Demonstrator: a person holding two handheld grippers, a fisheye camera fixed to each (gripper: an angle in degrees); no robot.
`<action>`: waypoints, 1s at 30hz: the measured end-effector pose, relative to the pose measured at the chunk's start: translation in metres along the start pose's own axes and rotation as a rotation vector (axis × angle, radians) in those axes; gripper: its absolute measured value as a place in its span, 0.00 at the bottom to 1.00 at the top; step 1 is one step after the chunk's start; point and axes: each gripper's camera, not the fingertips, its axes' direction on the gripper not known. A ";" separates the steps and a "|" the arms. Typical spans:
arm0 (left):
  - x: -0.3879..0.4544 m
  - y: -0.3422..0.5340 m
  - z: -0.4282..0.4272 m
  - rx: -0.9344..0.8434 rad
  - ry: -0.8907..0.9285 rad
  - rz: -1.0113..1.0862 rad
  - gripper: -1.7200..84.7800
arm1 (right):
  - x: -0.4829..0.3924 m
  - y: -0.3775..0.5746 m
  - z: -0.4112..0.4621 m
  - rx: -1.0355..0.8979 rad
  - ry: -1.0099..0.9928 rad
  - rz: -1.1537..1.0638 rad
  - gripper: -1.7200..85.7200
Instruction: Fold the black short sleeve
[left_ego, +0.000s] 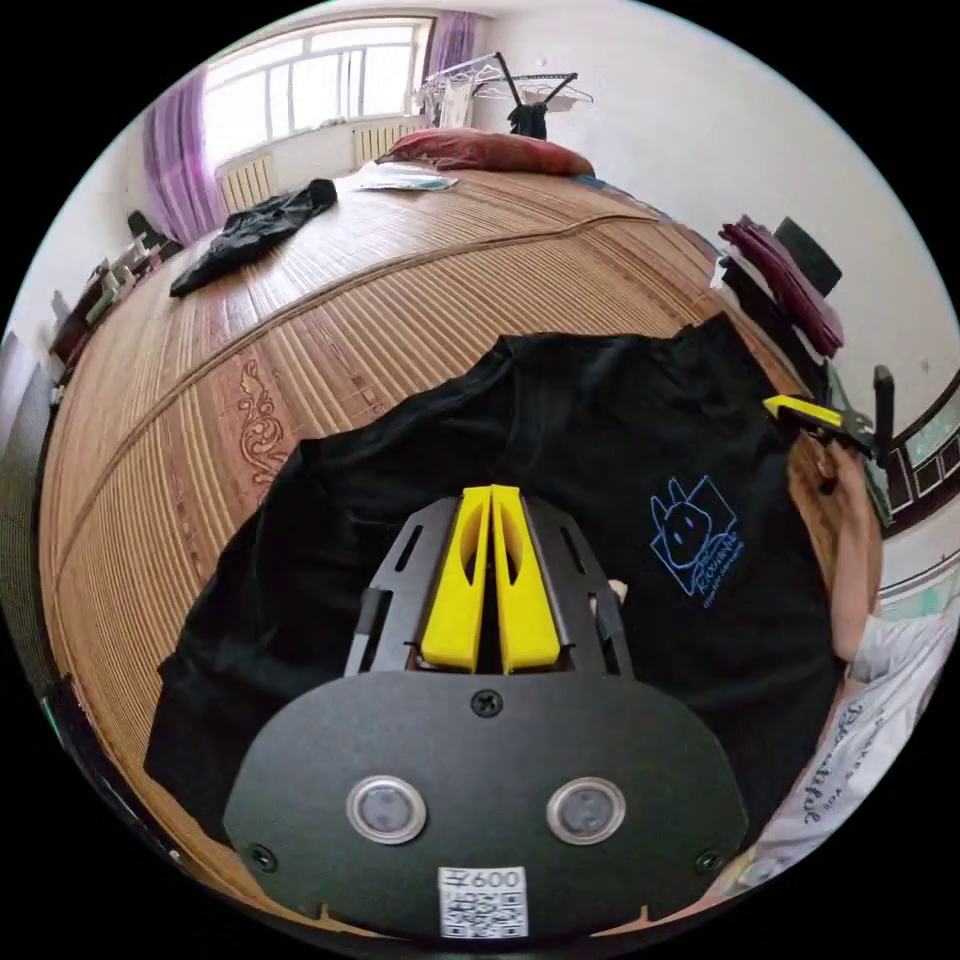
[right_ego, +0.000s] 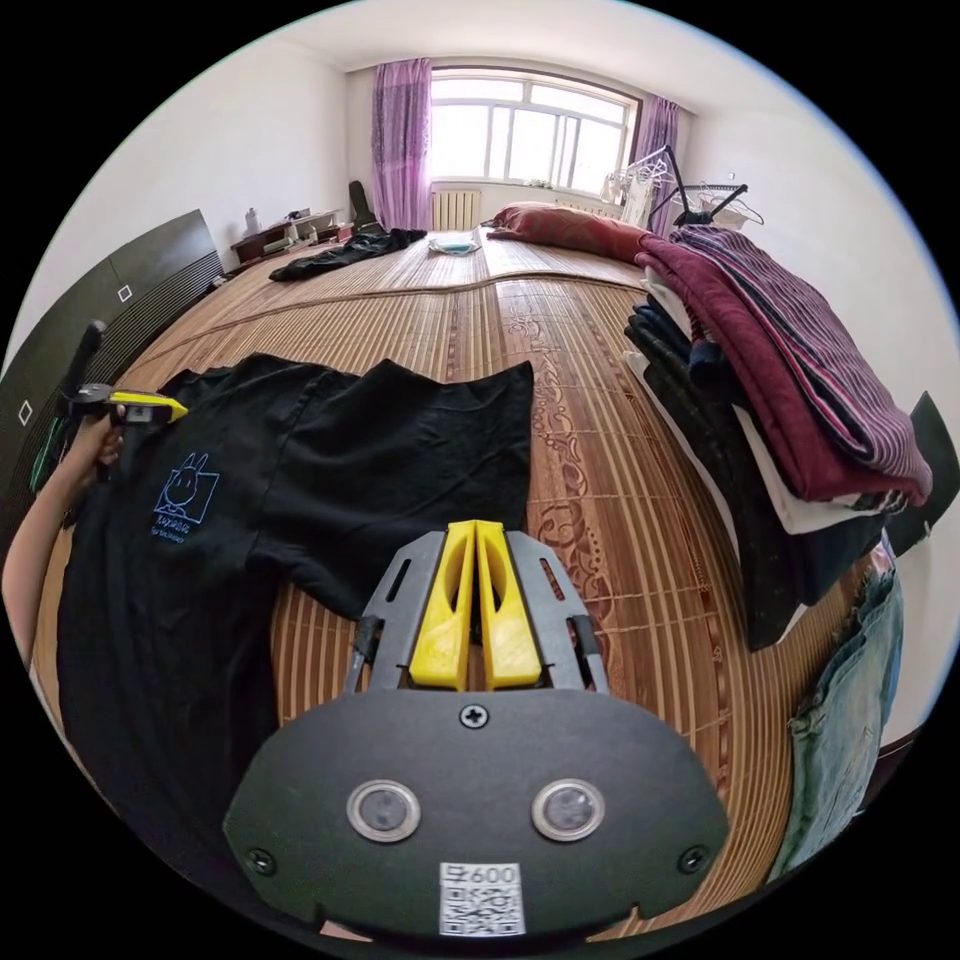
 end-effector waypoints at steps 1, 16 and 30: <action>-0.002 -0.007 0.007 0.043 0.031 -0.062 0.03 | 0.001 0.000 -0.002 0.000 0.000 0.000 0.01; 0.013 0.010 -0.025 0.390 -0.512 -0.282 0.02 | 0.030 0.012 -0.033 -0.004 -0.097 0.069 0.01; 0.293 -0.182 0.166 0.049 -0.061 0.368 0.02 | -0.058 0.040 -0.115 0.150 -0.023 -0.158 0.01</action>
